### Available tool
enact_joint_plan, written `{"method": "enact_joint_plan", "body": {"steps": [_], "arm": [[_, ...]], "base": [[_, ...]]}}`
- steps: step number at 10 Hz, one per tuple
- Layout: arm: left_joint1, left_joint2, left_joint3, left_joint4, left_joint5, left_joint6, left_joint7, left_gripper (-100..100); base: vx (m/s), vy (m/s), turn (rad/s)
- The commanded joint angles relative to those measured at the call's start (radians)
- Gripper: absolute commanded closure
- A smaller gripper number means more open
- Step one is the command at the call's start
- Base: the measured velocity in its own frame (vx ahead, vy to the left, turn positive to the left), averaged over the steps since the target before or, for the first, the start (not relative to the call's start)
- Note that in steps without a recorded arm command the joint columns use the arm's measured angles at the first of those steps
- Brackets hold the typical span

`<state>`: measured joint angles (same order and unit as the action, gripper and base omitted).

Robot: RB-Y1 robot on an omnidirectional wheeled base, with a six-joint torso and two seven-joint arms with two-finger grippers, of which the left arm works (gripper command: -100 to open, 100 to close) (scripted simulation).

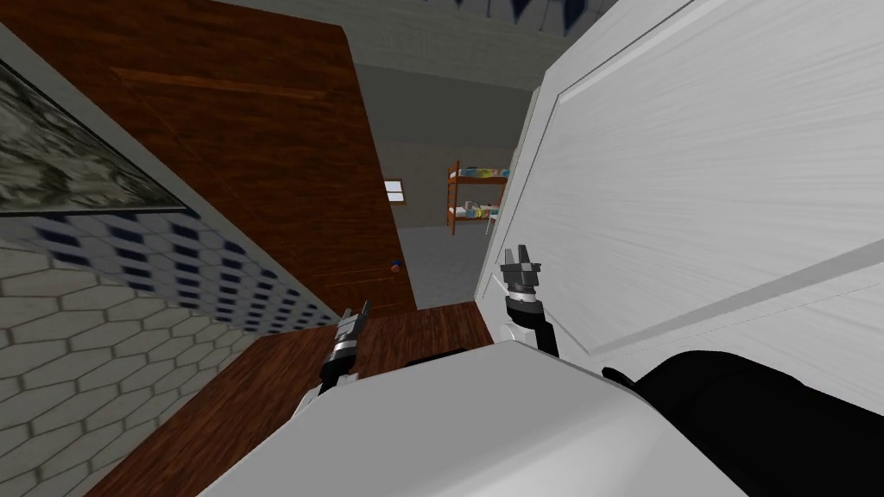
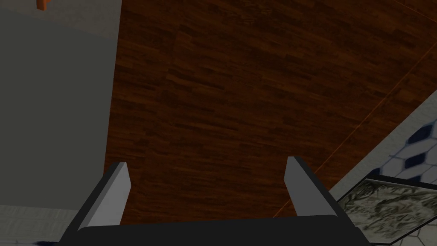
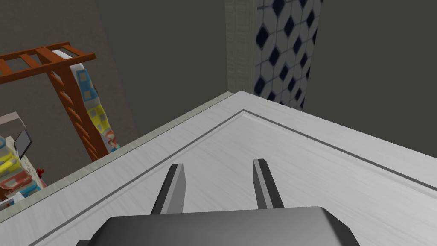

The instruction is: Pull the door open

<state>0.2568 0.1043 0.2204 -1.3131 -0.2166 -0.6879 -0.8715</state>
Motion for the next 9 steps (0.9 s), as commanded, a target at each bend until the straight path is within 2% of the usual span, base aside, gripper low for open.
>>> {"method": "enact_joint_plan", "body": {"steps": [1,9], "arm": [[-0.008,0.001,0.006,0.037,-0.007,-0.014,-0.036,-100],[-0.042,-0.002,0.028,0.188,-0.040,-0.064,-0.178,-100]], "base": [[0.108,-0.003,-0.077],[0.102,-0.005,-0.063]]}}
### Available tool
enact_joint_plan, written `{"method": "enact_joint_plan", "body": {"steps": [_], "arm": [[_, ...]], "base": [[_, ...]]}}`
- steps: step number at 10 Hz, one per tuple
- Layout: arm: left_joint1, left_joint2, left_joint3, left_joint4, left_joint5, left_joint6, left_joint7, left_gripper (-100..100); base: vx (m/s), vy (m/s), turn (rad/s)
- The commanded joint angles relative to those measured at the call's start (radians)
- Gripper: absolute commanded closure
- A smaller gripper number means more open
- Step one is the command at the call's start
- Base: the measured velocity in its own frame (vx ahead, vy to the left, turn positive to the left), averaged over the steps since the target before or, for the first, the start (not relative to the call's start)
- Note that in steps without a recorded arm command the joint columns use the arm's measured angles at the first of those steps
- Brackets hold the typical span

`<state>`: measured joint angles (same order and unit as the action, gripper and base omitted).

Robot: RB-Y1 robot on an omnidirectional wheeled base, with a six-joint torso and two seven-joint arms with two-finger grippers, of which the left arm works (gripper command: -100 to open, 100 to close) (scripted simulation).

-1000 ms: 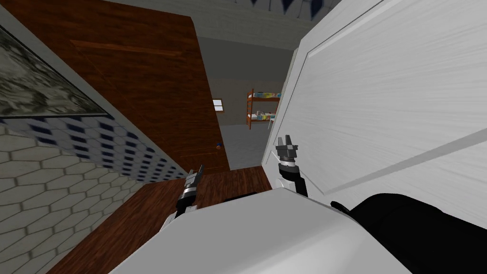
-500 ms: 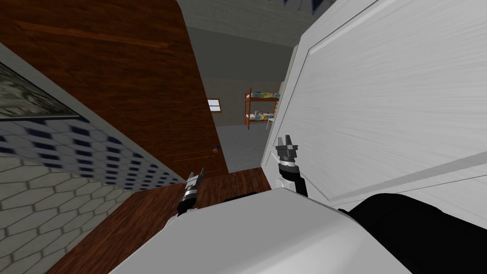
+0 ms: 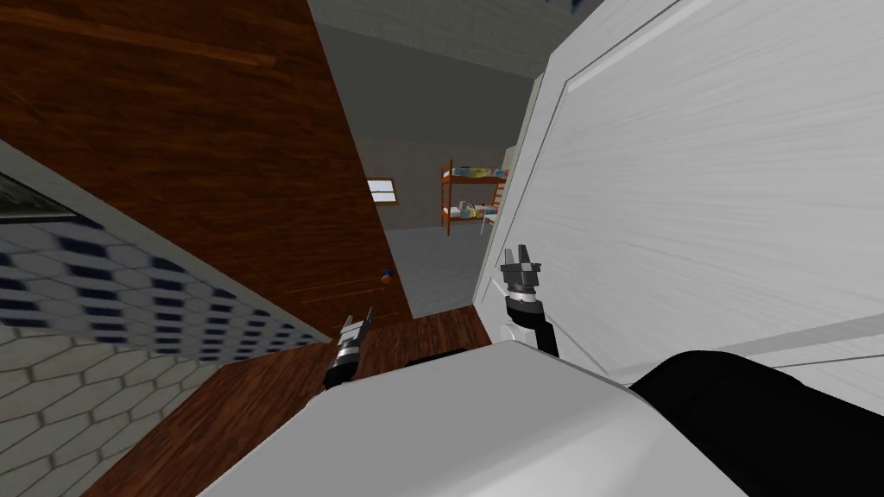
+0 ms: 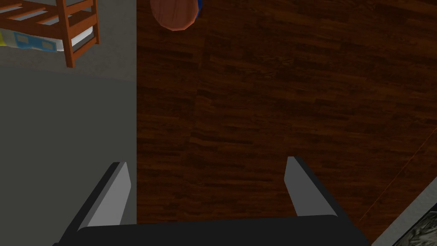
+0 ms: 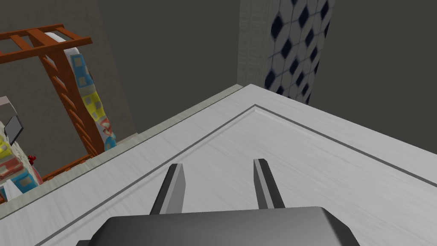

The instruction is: Pull the door open

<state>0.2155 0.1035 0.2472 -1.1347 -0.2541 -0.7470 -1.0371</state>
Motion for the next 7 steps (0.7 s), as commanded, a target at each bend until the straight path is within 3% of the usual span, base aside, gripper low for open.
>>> {"method": "enact_joint_plan", "body": {"steps": [1,7], "arm": [[-0.004,-0.001,0.004,0.027,-0.006,-0.011,-0.028,-100],[-0.030,-0.006,0.021,0.143,-0.031,-0.050,-0.138,-100]], "base": [[0.090,-0.008,-0.052],[0.110,0.001,-0.066]]}}
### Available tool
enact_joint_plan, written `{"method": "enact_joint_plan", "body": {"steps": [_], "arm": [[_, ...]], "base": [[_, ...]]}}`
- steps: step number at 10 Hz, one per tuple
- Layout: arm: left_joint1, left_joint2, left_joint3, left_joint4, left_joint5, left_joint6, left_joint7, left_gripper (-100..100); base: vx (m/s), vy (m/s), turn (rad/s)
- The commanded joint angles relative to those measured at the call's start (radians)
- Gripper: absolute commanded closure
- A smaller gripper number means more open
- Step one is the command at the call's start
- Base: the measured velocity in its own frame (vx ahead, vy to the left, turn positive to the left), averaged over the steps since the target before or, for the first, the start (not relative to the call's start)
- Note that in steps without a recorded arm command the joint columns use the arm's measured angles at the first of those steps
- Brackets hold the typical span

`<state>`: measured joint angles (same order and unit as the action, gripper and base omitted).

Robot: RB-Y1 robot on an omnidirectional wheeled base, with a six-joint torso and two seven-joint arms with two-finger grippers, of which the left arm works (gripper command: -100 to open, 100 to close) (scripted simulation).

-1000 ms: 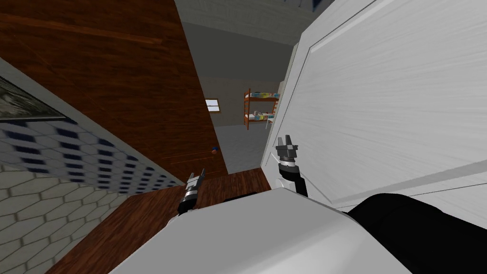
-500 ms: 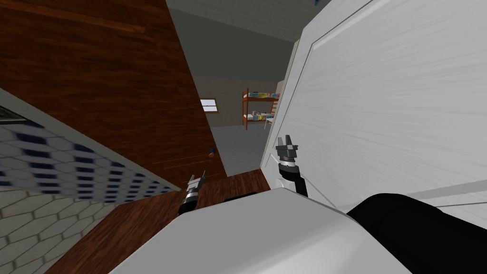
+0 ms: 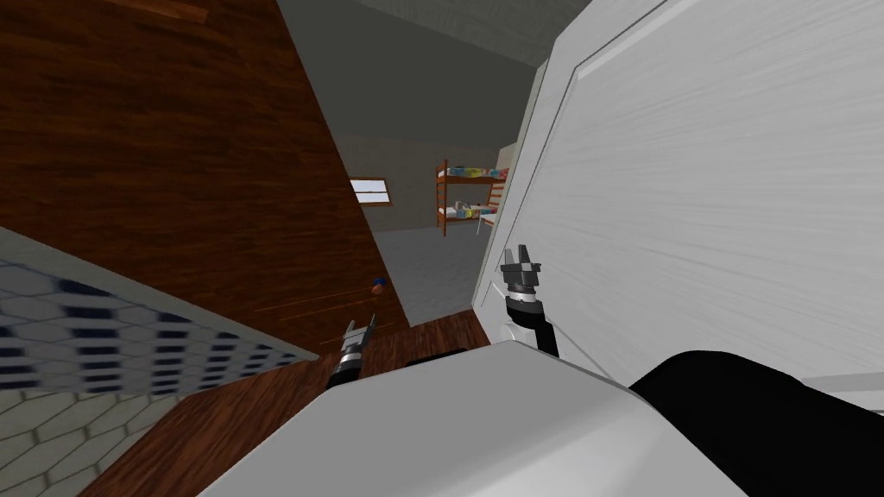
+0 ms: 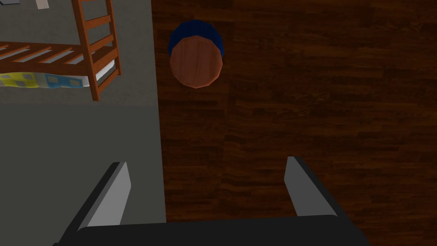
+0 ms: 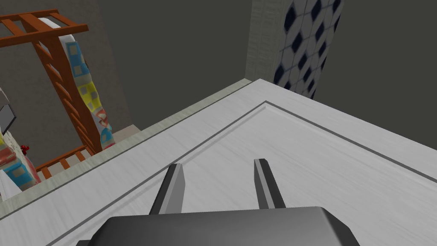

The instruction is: Pull the door open

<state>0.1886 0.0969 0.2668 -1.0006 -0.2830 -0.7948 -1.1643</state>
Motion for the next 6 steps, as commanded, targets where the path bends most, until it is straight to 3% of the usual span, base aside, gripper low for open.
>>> {"method": "enact_joint_plan", "body": {"steps": [1,4,6], "arm": [[-0.007,0.000,0.004,0.028,-0.006,-0.008,-0.028,-100],[-0.013,-0.001,0.008,0.049,-0.010,-0.014,-0.045,-100],[-0.015,0.017,0.023,0.071,0.000,-0.027,-0.040,-100]], "base": [[0.112,0.018,-0.064],[0.074,0.015,-0.034],[0.161,-0.032,-0.097]]}}
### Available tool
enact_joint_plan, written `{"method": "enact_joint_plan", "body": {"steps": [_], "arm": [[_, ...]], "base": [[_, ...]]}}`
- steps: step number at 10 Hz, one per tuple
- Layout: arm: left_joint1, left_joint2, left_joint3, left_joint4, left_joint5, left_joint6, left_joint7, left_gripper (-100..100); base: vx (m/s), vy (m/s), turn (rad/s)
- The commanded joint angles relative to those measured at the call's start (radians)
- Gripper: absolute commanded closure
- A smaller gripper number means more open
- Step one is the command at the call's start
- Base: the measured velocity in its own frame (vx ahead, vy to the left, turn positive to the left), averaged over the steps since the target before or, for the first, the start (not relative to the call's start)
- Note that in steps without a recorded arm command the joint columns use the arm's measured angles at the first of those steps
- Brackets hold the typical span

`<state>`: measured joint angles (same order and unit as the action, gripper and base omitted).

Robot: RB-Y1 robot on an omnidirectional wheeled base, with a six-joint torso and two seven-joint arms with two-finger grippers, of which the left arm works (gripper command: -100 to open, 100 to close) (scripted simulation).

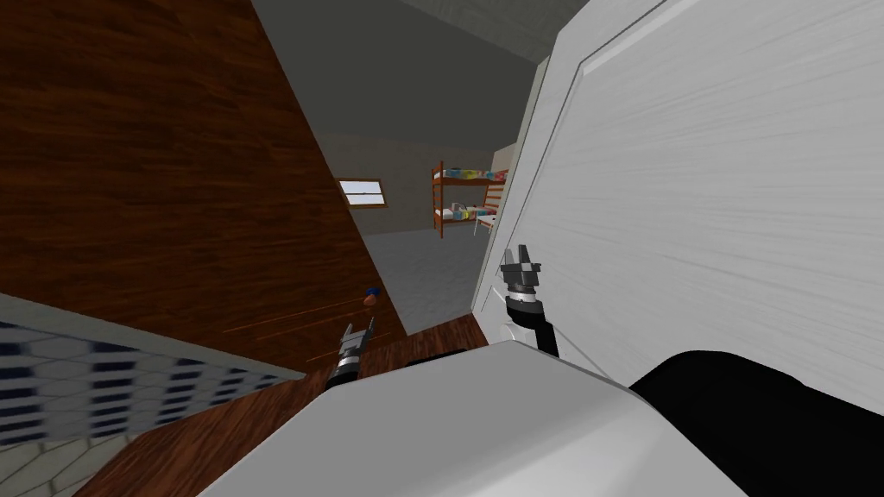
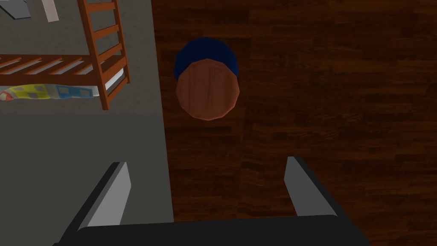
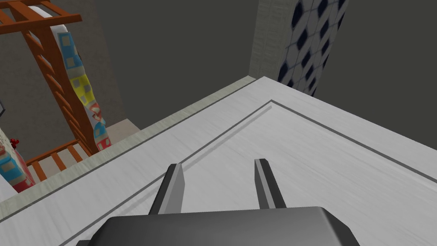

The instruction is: Pull the door open

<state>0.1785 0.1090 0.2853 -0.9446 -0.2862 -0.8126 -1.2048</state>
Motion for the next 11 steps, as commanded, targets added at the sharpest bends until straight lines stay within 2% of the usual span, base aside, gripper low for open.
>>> {"method": "enact_joint_plan", "body": {"steps": [1,5,6,7,8,11], "arm": [[-0.006,0.014,0.013,0.026,0.009,-0.015,0.005,-100],[-0.008,0.051,0.046,0.068,0.031,-0.037,0.023,-100],[-0.009,0.058,0.052,0.075,0.035,-0.041,0.026,-100],[-0.018,0.056,0.049,0.084,0.033,-0.043,0.022,-100],[-0.018,0.056,0.049,0.084,0.033,-0.043,0.022,100],[-0.018,0.056,0.049,0.084,0.033,-0.043,0.022,100]], "base": [[0.179,-0.005,-0.081],[0.191,-0.016,-0.096],[0.199,0.010,-0.103],[0.081,0.008,-0.014],[-0.008,0.004,0.028],[-0.023,0.002,-0.006]]}}
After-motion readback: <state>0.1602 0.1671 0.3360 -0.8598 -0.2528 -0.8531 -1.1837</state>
